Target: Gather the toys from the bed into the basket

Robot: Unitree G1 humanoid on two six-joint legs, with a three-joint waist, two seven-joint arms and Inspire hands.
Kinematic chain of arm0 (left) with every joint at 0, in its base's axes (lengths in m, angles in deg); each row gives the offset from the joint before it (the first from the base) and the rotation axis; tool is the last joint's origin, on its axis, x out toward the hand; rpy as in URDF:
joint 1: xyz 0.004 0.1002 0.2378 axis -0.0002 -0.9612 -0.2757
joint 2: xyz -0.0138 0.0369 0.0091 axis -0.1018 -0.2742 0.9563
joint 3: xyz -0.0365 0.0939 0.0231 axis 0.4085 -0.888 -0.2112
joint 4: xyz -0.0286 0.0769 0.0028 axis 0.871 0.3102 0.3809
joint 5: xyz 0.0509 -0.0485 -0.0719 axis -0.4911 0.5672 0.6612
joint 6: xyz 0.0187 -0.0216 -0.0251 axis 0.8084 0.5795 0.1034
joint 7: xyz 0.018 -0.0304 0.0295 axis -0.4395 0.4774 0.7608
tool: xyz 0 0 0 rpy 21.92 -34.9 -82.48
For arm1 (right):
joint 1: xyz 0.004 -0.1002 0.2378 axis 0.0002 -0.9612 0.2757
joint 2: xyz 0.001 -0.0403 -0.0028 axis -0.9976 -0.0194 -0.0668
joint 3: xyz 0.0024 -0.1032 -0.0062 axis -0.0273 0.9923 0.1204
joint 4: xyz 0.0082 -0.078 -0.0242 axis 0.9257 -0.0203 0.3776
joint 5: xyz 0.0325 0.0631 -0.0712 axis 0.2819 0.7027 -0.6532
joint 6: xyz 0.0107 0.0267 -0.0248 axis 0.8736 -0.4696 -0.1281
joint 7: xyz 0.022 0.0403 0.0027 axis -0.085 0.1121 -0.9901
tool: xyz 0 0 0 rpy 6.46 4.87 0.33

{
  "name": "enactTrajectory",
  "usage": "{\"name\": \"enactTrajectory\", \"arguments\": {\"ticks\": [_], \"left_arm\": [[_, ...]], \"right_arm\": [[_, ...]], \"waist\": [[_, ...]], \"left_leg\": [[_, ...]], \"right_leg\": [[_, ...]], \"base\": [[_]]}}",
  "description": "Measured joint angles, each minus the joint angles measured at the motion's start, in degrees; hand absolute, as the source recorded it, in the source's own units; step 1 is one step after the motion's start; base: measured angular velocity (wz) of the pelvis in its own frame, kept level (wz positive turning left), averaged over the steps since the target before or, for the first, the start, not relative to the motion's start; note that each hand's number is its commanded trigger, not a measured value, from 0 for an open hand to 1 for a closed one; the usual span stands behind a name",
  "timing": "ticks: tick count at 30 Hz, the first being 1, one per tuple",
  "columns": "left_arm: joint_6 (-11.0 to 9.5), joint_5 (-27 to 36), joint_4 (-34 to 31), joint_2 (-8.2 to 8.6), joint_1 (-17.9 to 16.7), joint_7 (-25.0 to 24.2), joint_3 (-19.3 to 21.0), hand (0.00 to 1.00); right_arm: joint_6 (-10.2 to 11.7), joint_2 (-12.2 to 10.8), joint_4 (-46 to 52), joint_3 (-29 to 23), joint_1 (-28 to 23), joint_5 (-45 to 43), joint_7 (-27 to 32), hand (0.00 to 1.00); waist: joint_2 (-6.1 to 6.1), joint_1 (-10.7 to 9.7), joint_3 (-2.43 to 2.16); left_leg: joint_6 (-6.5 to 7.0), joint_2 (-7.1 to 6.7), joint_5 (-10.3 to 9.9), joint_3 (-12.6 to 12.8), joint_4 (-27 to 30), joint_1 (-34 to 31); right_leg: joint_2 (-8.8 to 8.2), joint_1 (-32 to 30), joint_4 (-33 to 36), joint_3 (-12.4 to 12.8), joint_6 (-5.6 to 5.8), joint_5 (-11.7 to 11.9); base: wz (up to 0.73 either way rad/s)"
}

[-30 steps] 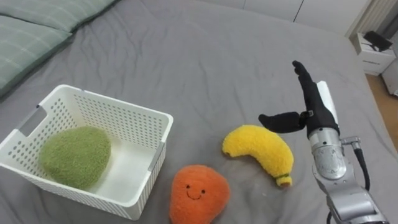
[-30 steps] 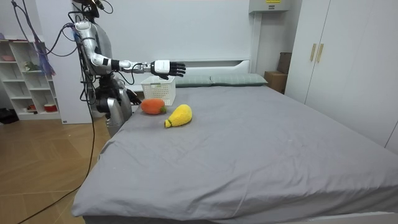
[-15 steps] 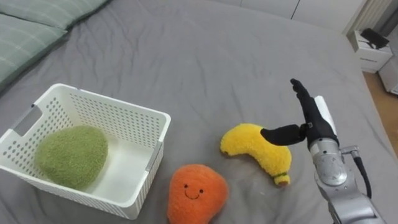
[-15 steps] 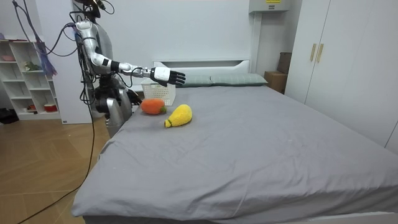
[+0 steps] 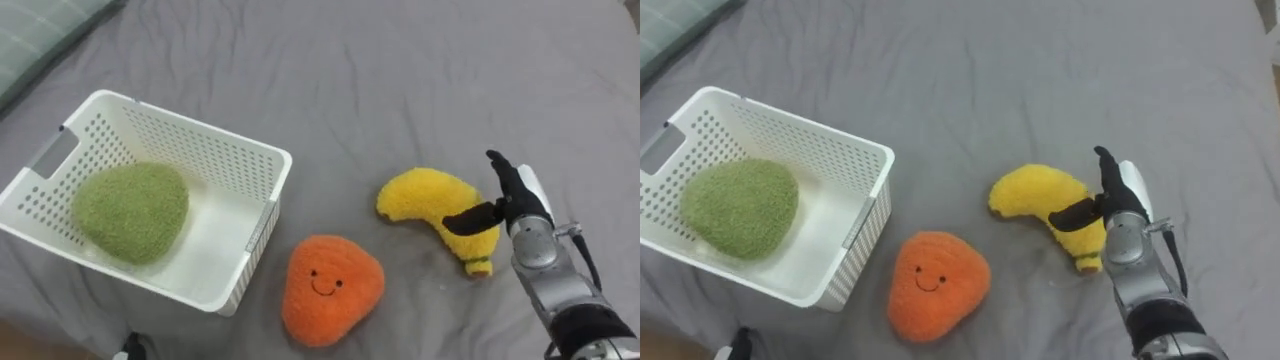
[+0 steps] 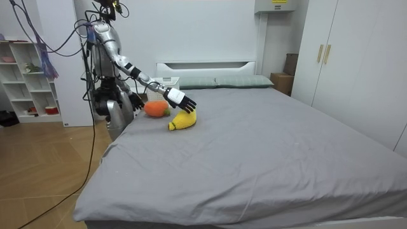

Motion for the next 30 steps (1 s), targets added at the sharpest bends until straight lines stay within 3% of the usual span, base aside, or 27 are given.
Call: {"name": "enactTrajectory", "arguments": {"ticks": [5,9,13,16,17,18,19,20,30], "left_arm": [[-2.6,3.5,1.0,-0.84,0.9,0.3,-2.9,0.00],[-3.2,5.3,1.1,-0.88,1.0,0.5,-3.7,0.00],[-4.4,5.4,1.1,-1.03,1.3,1.0,-4.8,0.00],[-4.5,5.4,1.1,-1.12,1.7,1.4,-5.7,0.00],[-4.7,5.4,1.2,-1.12,1.7,1.4,-5.7,0.00],[-4.8,5.4,1.2,-1.12,1.7,1.4,-5.7,0.00],[-4.9,5.6,1.2,-1.13,1.7,1.4,-5.8,0.00],[-5.0,6.3,1.1,-1.14,1.7,1.4,-5.8,0.00],[-5.5,7.8,1.5,-1.16,1.8,1.2,-6.2,0.00]], "right_arm": [[0.3,0.7,-6.7,0.3,3.4,0.2,-0.3,0.00],[0.3,1.3,-8.2,0.6,4.3,0.2,-0.4,0.00],[0.3,2.2,-8.4,2.0,4.6,0.1,-0.5,0.00],[0.4,2.3,-8.7,2.3,4.8,-0.3,-0.5,0.00],[0.5,2.3,-9.4,2.3,4.8,-0.8,-0.6,0.12],[0.5,2.3,-9.8,2.4,4.8,-0.9,-0.7,0.44],[0.4,2.3,-10.6,2.4,4.8,-0.8,-0.9,0.65],[0.3,2.3,-10.7,2.4,4.8,-0.8,-1.3,0.98],[0.5,3.4,-13.1,3.5,5.0,-0.8,-1.3,1.00]], "waist": [[-0.02,1.1,0.04],[-0.03,1.6,0.08],[-0.07,2.0,0.98],[-0.08,2.0,0.98],[-0.11,2.0,1.00],[-0.10,2.0,0.99],[-0.11,2.0,1.00],[-0.11,2.0,1.00],[0.10,2.0,1.01]], "left_leg": [[-0.03,0.02,0.4,-0.4,0.0,-3.2],[-0.03,0.01,0.4,-0.9,0.0,-3.6],[-0.04,0.01,0.4,-1.2,0.0,-4.1],[-0.04,0.00,0.4,-1.2,0.0,-4.9],[-0.04,-0.02,0.4,-1.2,0.0,-5.0],[-0.04,-0.03,0.4,-1.2,0.0,-5.0],[-0.04,-0.05,0.4,-1.2,0.0,-5.0],[-0.04,-0.05,0.4,-1.2,0.0,-5.2],[-0.04,-0.02,0.4,-1.4,0.8,-5.4]], "right_leg": [[-0.16,-3.0,0.0,-1.1,-0.03,0.0],[-0.16,-3.2,-0.1,-1.7,-0.03,0.0],[-0.16,-3.5,-0.1,-2.5,-0.04,0.0],[-0.25,-4.3,-0.1,-2.5,-0.04,0.0],[-0.26,-4.3,-0.1,-2.5,-0.04,0.0],[-0.27,-4.3,-0.1,-2.5,-0.04,0.0],[-0.27,-4.3,-0.1,-2.5,-0.04,0.0],[-0.27,-4.4,-0.1,-2.5,-0.04,0.0],[-0.44,-4.2,-0.1,-3.9,-0.04,0.0]], "base": [[0.04],[0.05],[0.08],[0.00],[0.00],[0.00],[0.00],[0.00],[0.00]]}}
